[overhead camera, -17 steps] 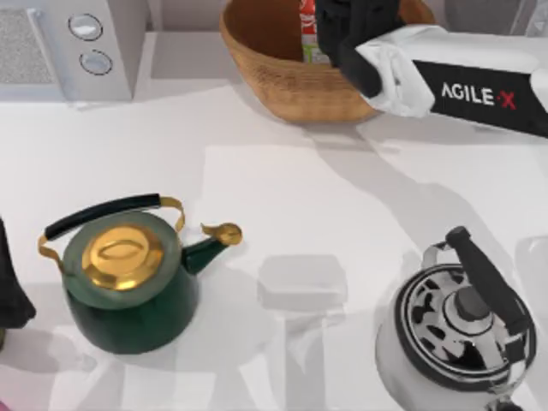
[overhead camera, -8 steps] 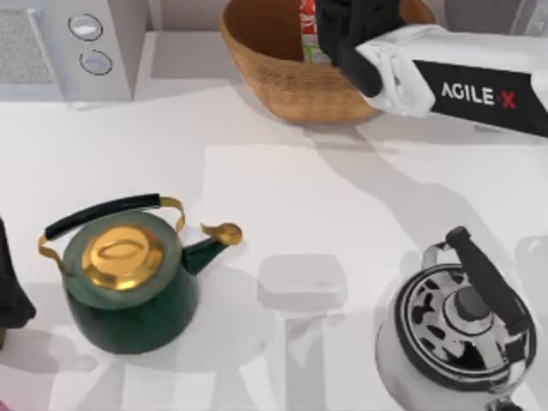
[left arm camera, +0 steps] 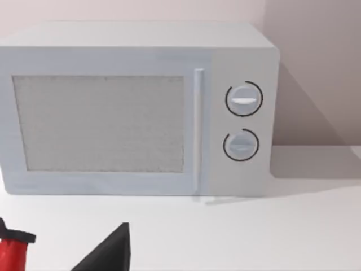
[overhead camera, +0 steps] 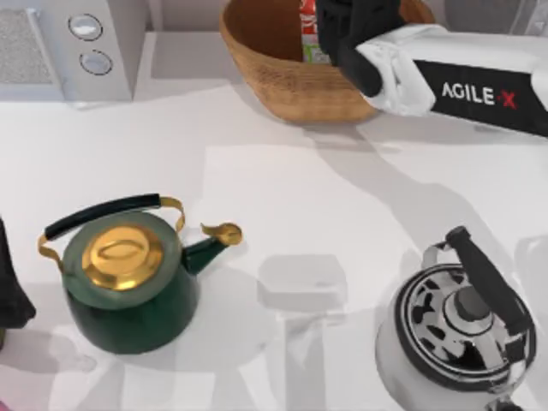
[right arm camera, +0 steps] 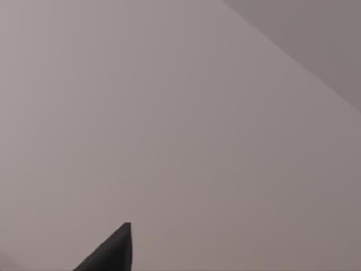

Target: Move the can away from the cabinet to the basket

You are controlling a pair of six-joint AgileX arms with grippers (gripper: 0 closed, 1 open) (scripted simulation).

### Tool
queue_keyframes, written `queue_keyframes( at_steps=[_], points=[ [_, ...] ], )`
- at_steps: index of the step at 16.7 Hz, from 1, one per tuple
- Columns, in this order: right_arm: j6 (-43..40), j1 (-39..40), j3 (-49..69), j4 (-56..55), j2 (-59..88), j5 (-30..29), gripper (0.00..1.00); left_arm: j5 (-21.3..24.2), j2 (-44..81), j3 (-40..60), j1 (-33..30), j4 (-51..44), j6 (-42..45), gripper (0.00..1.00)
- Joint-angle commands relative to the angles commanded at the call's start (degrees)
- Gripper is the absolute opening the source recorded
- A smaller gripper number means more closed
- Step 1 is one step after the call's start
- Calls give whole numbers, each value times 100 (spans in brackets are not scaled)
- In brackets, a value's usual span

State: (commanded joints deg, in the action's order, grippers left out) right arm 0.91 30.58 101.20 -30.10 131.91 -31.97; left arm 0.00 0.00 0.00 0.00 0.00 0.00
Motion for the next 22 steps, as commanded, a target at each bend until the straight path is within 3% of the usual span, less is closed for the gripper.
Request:
queue_keyframes(
  at_steps=[12, 17, 22],
  points=[
    [-1, -57, -249, 64, -304, 91, 100, 0, 0, 0, 0, 0, 0, 100],
    [-13, -410, -1427, 413, -1869, 472, 100, 0, 0, 0, 0, 0, 0, 100],
    [-31, -992, -3337, 989, -4305, 1061, 100, 0, 0, 0, 0, 0, 0, 100]
  ],
)
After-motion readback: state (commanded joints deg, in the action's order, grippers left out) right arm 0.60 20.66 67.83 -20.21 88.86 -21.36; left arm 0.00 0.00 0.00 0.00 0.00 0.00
